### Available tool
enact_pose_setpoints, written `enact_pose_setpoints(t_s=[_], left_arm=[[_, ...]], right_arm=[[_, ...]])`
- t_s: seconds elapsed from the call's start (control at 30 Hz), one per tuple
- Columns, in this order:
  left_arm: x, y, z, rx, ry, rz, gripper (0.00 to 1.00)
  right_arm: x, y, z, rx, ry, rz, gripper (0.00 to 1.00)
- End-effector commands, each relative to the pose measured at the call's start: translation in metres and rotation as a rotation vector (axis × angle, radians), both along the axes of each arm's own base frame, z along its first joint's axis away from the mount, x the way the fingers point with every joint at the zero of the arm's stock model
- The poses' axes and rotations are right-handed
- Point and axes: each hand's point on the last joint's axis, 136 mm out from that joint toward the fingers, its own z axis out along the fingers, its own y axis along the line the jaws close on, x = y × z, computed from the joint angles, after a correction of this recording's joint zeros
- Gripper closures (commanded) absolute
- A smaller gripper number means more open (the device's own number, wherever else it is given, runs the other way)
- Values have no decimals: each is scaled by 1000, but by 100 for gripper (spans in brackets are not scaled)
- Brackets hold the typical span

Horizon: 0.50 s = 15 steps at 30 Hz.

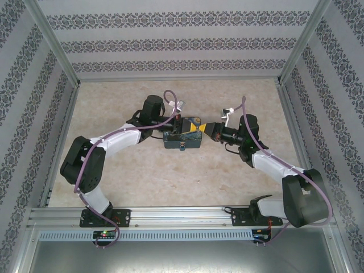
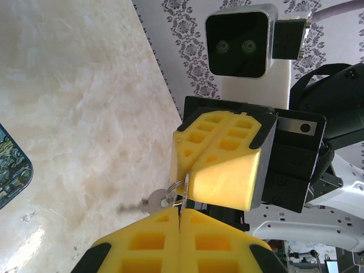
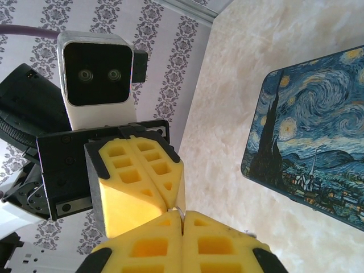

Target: Unlock the padlock with the key

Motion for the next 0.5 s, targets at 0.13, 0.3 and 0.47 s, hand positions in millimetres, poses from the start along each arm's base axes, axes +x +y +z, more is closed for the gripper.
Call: enact_pose_setpoints(t_s=[0.13,0.3,0.47], left_arm=[[31,9,6,-59,72,158,54],[50,29,12,-186,238,354,26],[53,41,15,-271,422,474,24]], right_arm=[[-5,13,-3,-56,-45,-39,100],[2,-4,-14,-201,-100,-212,100],[8,-16,-7,-297,-212,-328,100]])
